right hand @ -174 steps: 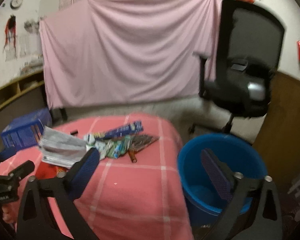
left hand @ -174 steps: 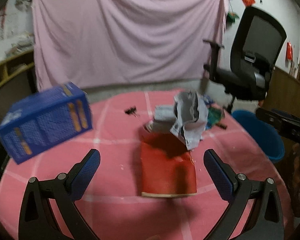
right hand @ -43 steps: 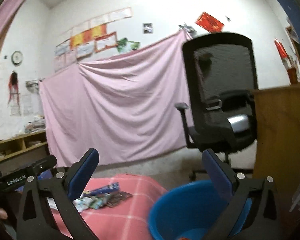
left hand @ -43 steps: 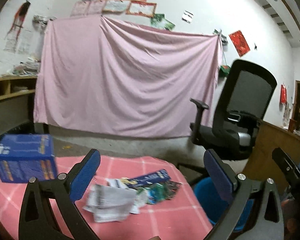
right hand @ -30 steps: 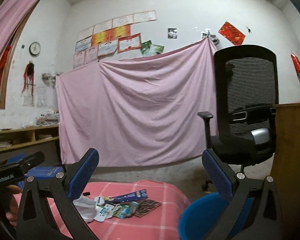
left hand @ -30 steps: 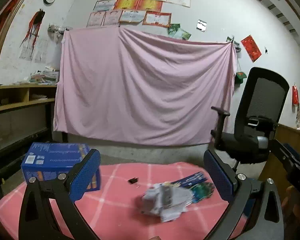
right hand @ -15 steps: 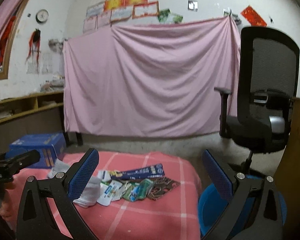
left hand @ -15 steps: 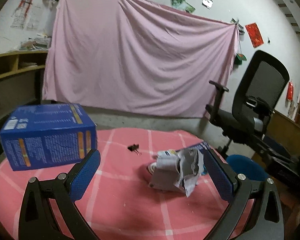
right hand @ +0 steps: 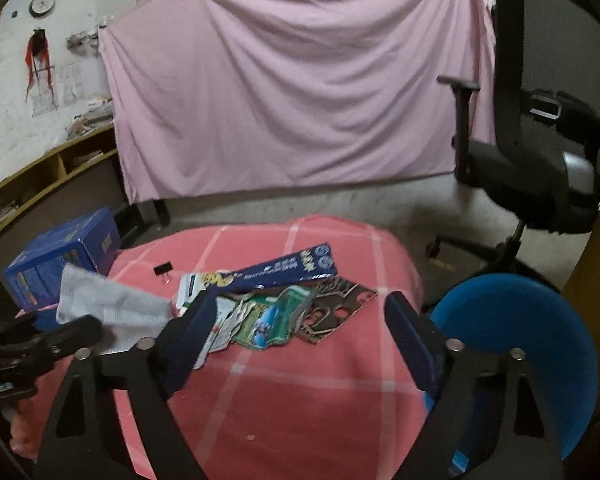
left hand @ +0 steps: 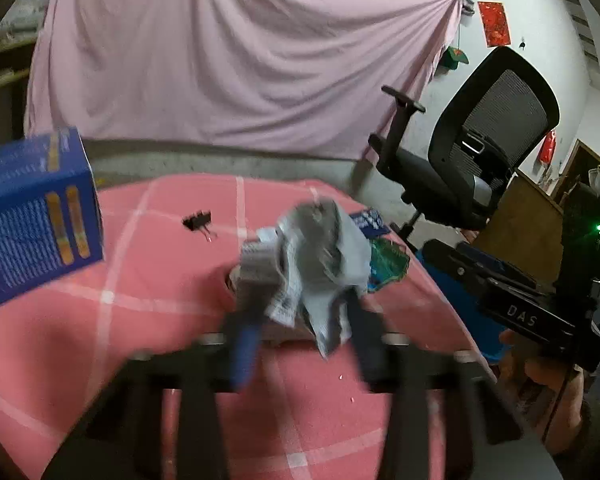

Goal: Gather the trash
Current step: 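Grasp the grey face mask with the left tool while the right tool grasps the toothpaste tube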

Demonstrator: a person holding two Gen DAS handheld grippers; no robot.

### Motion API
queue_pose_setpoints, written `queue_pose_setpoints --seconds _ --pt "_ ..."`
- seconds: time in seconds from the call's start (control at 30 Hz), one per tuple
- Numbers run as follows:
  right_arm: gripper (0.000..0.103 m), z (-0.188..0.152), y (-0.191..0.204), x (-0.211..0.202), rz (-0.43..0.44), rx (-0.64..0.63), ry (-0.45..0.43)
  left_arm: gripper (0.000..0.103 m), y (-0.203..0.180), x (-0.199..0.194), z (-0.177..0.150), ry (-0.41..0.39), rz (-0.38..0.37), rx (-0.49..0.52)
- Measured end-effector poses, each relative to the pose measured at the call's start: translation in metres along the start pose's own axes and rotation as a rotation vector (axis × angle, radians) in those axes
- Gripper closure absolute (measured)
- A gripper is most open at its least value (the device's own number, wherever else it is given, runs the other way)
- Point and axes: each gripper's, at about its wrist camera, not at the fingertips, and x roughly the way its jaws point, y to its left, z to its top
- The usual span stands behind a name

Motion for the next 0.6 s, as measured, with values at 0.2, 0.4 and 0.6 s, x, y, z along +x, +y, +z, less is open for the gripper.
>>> queue_pose_setpoints --seconds 0.2,0.4,0.6 --pt "0.038 0.001 0.019 0.014 0.047 -0.039 0.067 0.098 0.027 -0.012 0.005 -0.005 -0.057 -0.125" --pt "0.063 0.001 0.043 0.030 0.088 -0.087 0.127 0.100 0.042 -0.028 0.011 -0.022 -0.014 -0.161" --pt "0.076 -0.002 0.065 0.046 0.121 -0.148 0.205 0.100 0.050 -0.046 0.007 -0.059 0.035 -0.129"
